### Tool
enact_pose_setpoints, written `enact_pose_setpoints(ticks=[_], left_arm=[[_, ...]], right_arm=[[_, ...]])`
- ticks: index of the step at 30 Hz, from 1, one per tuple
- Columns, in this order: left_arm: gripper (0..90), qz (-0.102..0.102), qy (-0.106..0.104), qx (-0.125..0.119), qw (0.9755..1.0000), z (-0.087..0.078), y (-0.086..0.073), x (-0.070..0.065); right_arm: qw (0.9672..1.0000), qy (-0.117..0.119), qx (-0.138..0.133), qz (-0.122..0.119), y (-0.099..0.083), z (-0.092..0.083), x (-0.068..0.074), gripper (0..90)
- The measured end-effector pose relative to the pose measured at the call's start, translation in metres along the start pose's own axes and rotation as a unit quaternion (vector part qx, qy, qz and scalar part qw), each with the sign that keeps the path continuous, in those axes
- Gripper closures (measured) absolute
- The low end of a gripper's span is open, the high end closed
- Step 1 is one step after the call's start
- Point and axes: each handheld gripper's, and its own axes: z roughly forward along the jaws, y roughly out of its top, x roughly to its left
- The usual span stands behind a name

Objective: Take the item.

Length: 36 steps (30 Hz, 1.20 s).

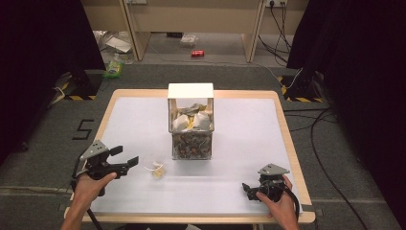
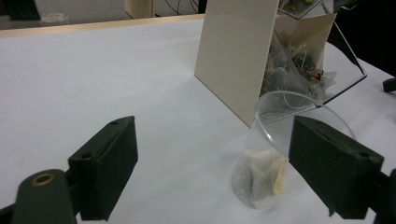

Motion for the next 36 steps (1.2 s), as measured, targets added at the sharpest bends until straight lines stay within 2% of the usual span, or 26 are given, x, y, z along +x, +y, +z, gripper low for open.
enact_pose_setpoints(ticks=[17, 24, 28, 31, 36], left_arm=[[15.1, -0.007, 0.01, 0.006, 0.9999, 0.001, -0.007, 0.008], [15.1, -0.001, 0.012, 0.015, 0.9998, -0.001, -0.021, 0.005], [15.1, -0.005, 0.013, 0.018, 0.9997, -0.006, -0.034, 0.007], [15.1, -0.01, 0.016, 0.014, 0.9997, -0.009, -0.037, 0.008], [15.1, -0.007, 0.015, 0.014, 0.9998, -0.01, -0.04, 0.007]], right_arm=[[1.0, 0.002, 0.001, 0.006, 0.0, 0.0, 0.0, 1.2], [1.0, 0.001, 0.001, 0.005, 0.0, 0.0, 0.0, 1.2], [1.0, 0.001, 0.001, 0.005, 0.0, 0.0, 0.0, 1.2], [1.0, 0.001, 0.001, 0.005, 0.0, 0.0, 0.0, 1.2], [1.0, 0.001, 0.001, 0.005, 0.0, 0.0, 0.0, 1.2]])
